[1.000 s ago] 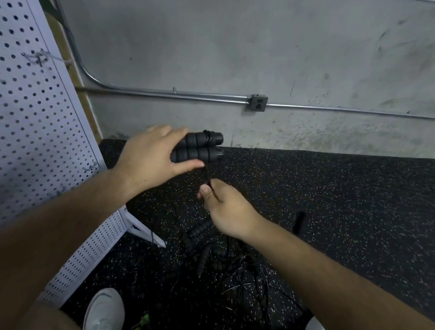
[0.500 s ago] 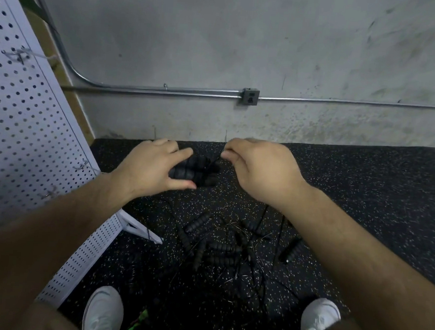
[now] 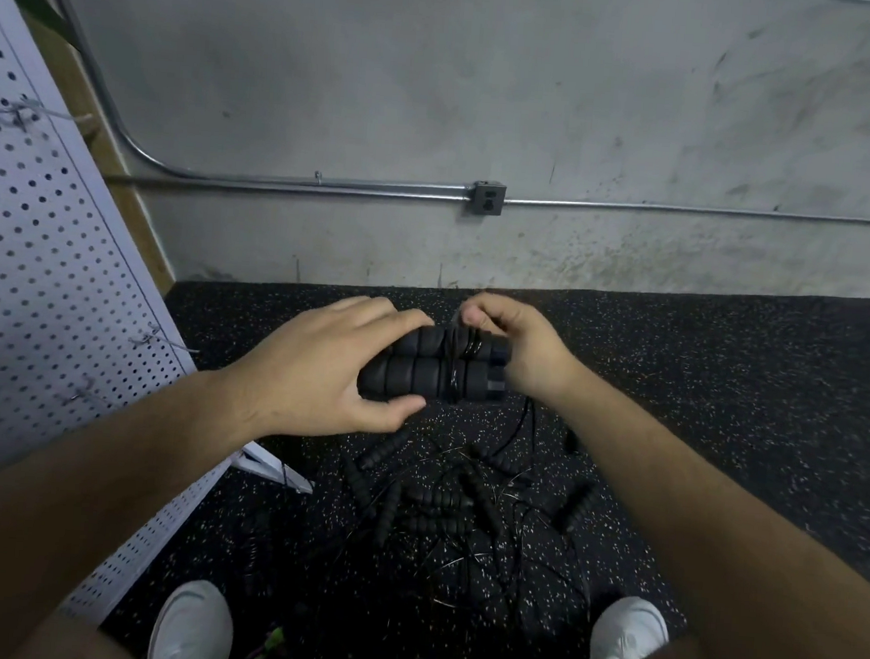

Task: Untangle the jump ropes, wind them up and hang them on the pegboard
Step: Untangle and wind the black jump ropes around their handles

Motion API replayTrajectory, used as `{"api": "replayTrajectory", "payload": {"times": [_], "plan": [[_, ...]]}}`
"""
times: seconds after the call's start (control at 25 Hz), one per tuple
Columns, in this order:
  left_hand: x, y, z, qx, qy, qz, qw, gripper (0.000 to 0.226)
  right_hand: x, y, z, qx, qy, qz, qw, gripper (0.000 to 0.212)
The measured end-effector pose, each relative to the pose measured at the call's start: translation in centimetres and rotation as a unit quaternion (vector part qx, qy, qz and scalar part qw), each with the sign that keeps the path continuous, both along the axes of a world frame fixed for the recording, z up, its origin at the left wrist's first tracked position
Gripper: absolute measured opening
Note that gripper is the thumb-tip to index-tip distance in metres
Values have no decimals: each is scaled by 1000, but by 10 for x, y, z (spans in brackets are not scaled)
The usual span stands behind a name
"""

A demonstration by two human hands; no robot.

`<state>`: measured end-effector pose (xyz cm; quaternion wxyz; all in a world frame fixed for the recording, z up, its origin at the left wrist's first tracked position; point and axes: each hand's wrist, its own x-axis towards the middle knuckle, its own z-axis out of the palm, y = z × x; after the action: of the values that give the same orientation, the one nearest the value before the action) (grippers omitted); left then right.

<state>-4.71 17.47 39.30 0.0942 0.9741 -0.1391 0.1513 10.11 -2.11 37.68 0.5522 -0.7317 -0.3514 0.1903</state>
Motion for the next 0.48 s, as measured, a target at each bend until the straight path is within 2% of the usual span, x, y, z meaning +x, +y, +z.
{"api": "replayTrajectory", "payload": {"times": [0.04, 0.08, 0.16, 0.2, 0.32, 0.48], "plan": [[1, 2, 2, 0, -3, 10, 1000, 74, -8, 4, -3, 7, 63, 8, 998, 37], [4, 5, 3, 5, -8, 25, 1000, 76, -17, 6, -6, -37, 63, 2, 997, 39], [11, 14, 2, 19, -20, 68, 997, 77, -36, 11, -19, -166, -56, -3, 985, 34], [16, 21, 1, 26, -25, 90, 995, 76, -45, 14, -23, -199, -109, -2, 974, 32], [29, 45, -7, 36, -20, 145, 989, 76, -68, 23, -16, -212, -159, 23, 964, 37], [43, 71, -25, 69, 8, 169, 983, 80, -83, 15, 9, -243, -216, 32, 945, 37]]}}
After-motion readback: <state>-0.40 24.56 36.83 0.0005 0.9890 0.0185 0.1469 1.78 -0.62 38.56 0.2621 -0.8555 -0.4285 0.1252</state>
